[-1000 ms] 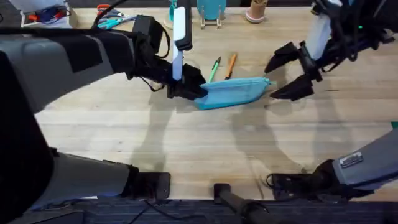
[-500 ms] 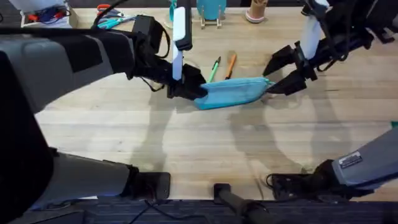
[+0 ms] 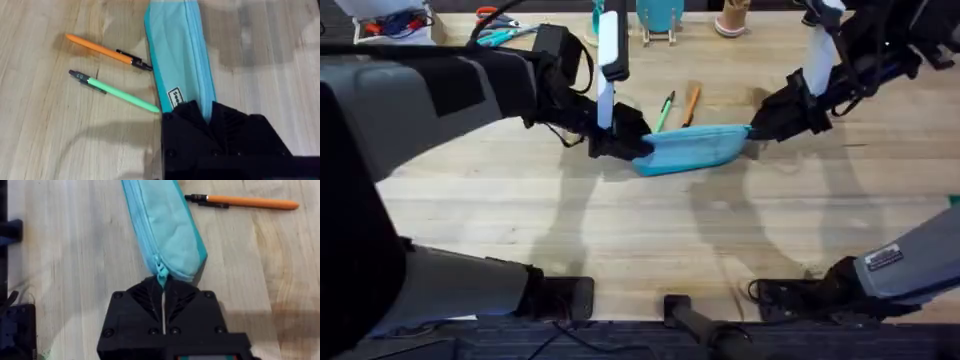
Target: Unzip the bag, pick up the pens from the table one at a time and place them inside, then zip the bag closed.
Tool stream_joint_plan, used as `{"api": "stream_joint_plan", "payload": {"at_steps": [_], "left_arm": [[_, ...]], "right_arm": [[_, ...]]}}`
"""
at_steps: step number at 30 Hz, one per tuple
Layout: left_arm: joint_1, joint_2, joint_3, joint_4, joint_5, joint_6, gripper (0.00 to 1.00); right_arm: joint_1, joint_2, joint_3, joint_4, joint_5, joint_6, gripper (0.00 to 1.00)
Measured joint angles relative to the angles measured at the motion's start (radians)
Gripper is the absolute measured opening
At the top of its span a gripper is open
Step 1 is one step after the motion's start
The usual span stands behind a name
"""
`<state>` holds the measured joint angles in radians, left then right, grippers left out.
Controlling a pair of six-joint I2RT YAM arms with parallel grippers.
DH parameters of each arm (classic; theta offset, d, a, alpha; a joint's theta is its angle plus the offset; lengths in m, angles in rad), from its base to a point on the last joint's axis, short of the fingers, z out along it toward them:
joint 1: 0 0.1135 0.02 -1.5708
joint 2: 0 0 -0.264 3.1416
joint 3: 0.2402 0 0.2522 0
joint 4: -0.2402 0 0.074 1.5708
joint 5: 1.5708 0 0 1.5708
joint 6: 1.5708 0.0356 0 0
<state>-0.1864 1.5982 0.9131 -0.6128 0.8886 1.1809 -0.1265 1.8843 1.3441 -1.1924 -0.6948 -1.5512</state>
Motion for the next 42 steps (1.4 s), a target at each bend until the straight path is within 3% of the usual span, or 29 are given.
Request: {"api": "stream_joint_plan", "payload": {"at_steps": [15, 21, 32, 42], "left_arm": [[0.000, 0.000, 0.000, 0.000, 0.000, 0.000, 0.042], [0.000, 0.000, 0.000, 0.000, -0.002, 0.000, 0.042], [0.000, 0.000, 0.000, 0.000, -0.002, 0.000, 0.042], [0.000, 0.000, 0.000, -0.001, -0.002, 0.000, 0.042]], "right_arm": [[-0.001, 0.000, 0.004, -0.042, 0.004, 0.000, 0.031], [0.002, 0.000, 0.054, -0.102, 0.036, 0.001, 0.031], [0.059, 0.000, 0.175, -0.146, 0.095, 0.003, 0.031], [0.108, 0.000, 0.198, -0.146, 0.121, 0.003, 0.031]]}}
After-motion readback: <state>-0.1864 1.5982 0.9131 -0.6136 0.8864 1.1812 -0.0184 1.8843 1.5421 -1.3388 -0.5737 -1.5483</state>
